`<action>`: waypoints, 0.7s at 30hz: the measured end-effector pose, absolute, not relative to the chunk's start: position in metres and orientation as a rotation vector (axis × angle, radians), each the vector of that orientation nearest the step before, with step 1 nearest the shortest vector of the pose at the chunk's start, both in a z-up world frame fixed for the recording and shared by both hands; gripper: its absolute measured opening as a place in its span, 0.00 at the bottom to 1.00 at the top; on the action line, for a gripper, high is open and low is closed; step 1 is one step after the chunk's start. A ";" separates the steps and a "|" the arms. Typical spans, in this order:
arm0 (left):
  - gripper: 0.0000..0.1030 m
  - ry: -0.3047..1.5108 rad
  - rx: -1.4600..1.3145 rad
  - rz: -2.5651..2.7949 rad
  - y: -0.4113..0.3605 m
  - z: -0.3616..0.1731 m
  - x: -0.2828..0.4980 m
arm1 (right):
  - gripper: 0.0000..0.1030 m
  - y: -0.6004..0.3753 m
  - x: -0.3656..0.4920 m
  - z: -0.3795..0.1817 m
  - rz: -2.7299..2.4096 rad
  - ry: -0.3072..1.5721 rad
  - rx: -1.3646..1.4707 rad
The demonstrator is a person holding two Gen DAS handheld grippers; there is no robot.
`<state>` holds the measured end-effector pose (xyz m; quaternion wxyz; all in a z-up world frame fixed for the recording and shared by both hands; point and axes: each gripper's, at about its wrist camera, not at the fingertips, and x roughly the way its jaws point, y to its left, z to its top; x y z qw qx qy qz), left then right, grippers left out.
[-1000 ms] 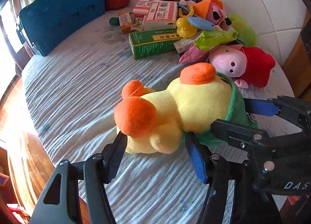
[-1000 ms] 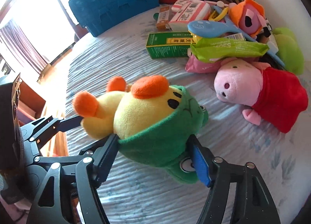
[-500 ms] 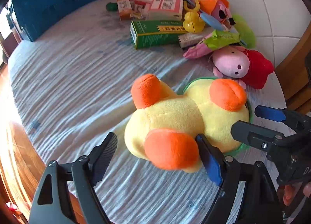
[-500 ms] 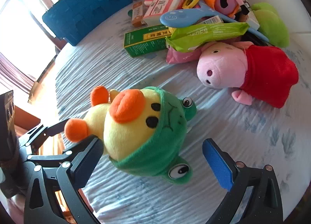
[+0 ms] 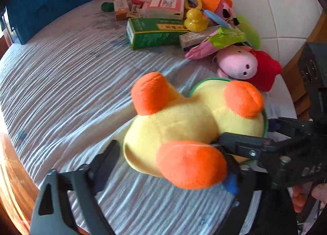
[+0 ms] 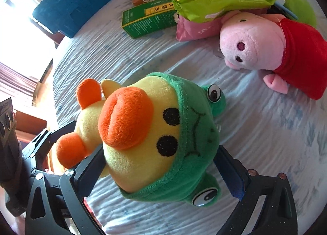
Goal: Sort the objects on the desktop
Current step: 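Lift the duck plush with right gripper while left gripper supports its body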
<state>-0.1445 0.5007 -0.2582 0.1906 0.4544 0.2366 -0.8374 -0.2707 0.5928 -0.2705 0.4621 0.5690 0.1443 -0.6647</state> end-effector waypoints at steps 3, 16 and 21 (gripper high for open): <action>0.61 0.569 1.257 -2.377 0.507 -0.244 -0.146 | 0.82 0.592 -0.267 -0.259 -1.668 0.345 1.361; 0.81 0.625 1.414 -2.413 0.478 -0.249 -0.126 | 0.98 0.600 -0.246 -0.253 -1.796 0.370 1.479; 0.89 0.561 1.436 -2.407 0.499 -0.261 -0.137 | 1.00 0.620 -0.251 -0.264 -1.759 0.325 1.485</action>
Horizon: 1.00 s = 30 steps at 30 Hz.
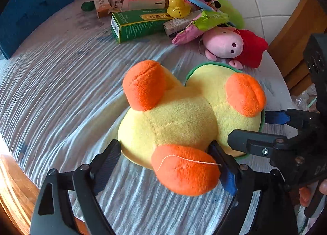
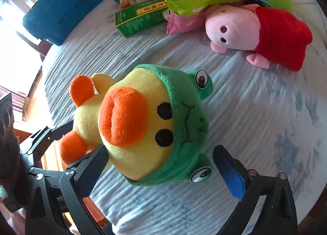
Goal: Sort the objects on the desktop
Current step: 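Lift the duck plush with right gripper while left gripper supports its body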
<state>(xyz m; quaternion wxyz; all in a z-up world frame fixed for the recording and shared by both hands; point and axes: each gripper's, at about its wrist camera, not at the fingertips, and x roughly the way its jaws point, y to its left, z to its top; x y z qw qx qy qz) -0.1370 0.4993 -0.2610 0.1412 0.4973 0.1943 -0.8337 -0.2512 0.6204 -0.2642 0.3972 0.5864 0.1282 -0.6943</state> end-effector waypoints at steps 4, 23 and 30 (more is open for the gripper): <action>0.95 0.588 1.399 -2.384 0.496 -0.267 -0.138 | 1.00 0.618 -0.252 -0.266 -1.737 0.353 1.466; 0.78 0.434 1.191 -2.488 0.491 -0.197 -0.127 | 0.80 0.598 -0.230 -0.192 -1.784 0.329 1.173; 0.78 0.304 1.062 -2.559 0.444 -0.139 -0.091 | 0.81 0.552 -0.187 -0.135 -1.845 0.276 1.031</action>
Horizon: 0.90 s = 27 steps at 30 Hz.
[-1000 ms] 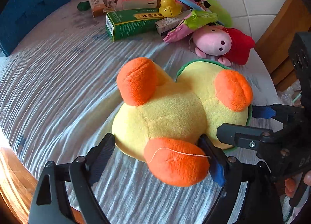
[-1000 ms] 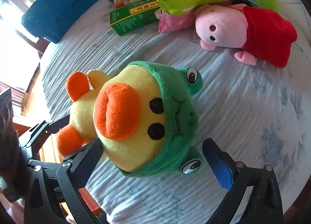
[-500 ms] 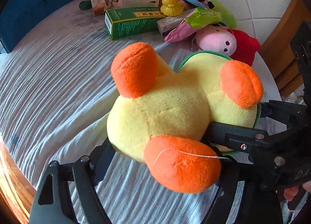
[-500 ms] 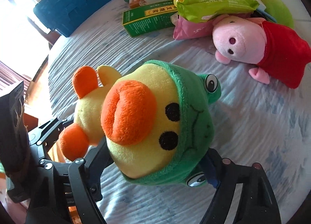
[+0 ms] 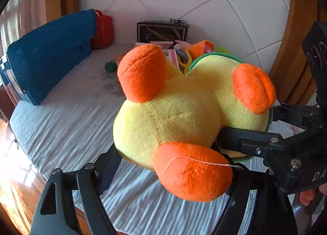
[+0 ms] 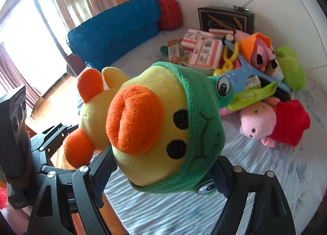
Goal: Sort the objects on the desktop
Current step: 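Lift the duck plush with right gripper while left gripper supports its body, then carry the yellow duck plush in frog hood with both grippers over the blue crate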
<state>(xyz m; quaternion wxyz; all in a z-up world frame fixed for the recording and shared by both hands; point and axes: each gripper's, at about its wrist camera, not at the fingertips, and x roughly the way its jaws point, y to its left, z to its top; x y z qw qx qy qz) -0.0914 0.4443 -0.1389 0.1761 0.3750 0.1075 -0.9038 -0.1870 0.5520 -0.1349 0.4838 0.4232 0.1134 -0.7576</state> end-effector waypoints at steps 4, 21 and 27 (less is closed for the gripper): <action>0.78 0.249 1.029 -2.582 0.402 -0.111 -0.072 | 0.81 0.514 -0.168 -0.110 -1.874 0.253 0.987; 0.79 0.147 1.053 -2.688 0.231 -0.104 -0.136 | 0.82 0.360 -0.218 -0.099 -1.980 0.226 0.986; 0.79 0.099 1.071 -2.703 0.158 -0.080 -0.187 | 0.82 0.296 -0.262 -0.080 -1.992 0.191 1.005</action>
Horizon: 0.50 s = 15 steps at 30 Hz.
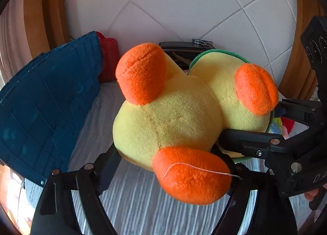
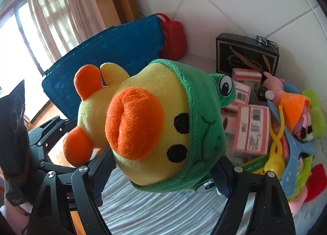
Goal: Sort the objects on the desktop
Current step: 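Carry the yellow duck plush in frog hood with both grippers over the blue crate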
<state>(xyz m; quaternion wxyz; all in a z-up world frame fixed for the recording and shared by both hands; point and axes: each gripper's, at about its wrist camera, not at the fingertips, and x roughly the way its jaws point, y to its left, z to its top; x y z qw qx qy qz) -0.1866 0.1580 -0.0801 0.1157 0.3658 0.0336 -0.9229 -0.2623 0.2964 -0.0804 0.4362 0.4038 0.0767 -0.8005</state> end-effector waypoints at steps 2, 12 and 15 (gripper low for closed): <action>0.79 0.104 1.066 -2.708 0.136 -0.069 -0.192 | 0.82 0.269 -0.271 -0.068 -2.003 0.199 1.004; 0.81 0.017 0.947 -2.761 -0.019 0.009 -0.203 | 0.82 0.127 -0.280 0.011 -2.052 0.194 0.901; 0.82 0.004 0.940 -2.754 -0.084 0.041 -0.196 | 0.82 0.062 -0.272 0.041 -2.067 0.181 0.864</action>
